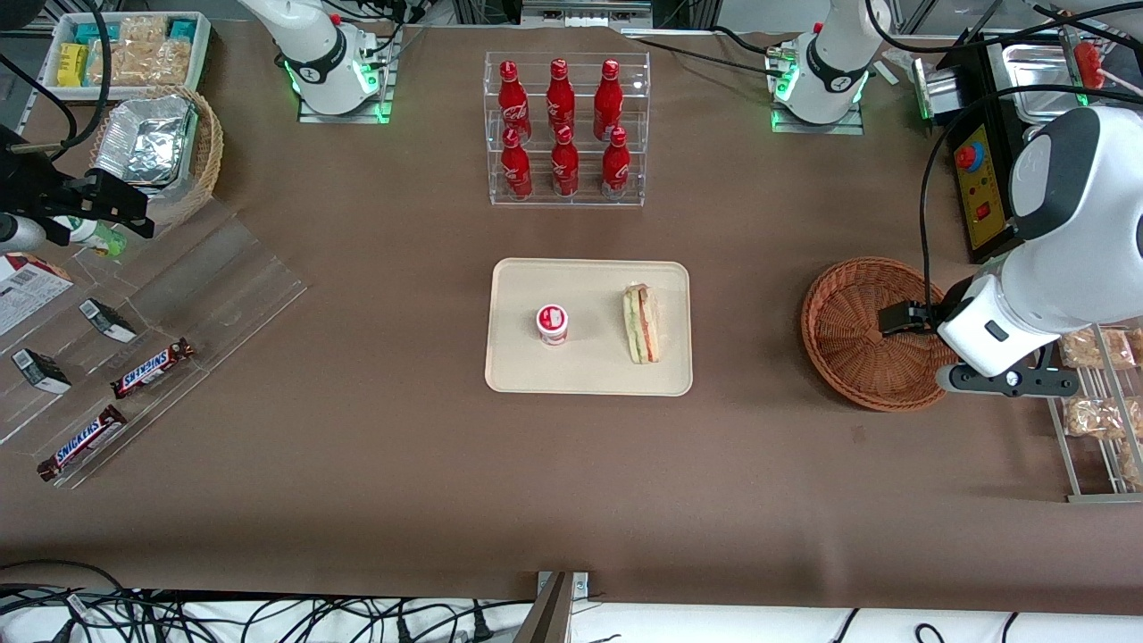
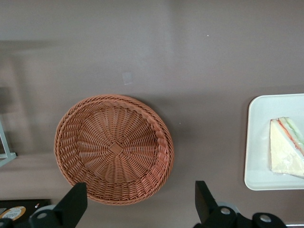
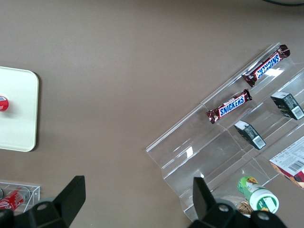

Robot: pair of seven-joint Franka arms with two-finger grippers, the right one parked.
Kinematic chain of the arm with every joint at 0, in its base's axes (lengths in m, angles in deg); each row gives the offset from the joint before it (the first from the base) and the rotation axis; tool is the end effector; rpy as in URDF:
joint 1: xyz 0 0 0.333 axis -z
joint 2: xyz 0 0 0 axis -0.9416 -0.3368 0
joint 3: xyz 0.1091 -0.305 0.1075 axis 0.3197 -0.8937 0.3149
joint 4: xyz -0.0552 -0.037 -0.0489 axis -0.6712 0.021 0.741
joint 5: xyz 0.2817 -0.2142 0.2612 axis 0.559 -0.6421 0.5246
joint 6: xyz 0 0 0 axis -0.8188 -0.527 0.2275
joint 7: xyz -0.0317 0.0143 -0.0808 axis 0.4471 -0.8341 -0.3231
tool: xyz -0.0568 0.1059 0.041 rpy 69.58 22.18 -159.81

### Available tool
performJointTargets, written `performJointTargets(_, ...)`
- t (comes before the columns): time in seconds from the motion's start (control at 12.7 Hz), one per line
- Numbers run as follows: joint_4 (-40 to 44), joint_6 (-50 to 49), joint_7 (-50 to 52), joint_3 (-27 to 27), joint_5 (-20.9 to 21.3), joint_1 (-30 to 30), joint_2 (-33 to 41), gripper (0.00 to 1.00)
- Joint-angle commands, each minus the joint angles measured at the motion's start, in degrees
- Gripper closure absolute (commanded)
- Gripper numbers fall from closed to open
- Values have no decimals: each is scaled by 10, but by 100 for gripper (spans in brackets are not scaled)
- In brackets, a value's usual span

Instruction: Place sandwich from basket to tray

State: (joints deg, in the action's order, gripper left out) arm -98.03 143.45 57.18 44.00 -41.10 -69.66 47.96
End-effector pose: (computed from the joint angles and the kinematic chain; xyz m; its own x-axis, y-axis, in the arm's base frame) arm 0.7201 -0.0762 0.4969 0.9919 -0.0552 -0.1142 -0.0585 -0.9980 -0.0254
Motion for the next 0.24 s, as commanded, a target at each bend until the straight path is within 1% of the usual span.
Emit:
performJointTargets(0.0, 2, -9, -47, 8, -20, 5, 4, 0)
performJointTargets(0.16, 0, -10, -96, 9, -21, 4, 2, 0)
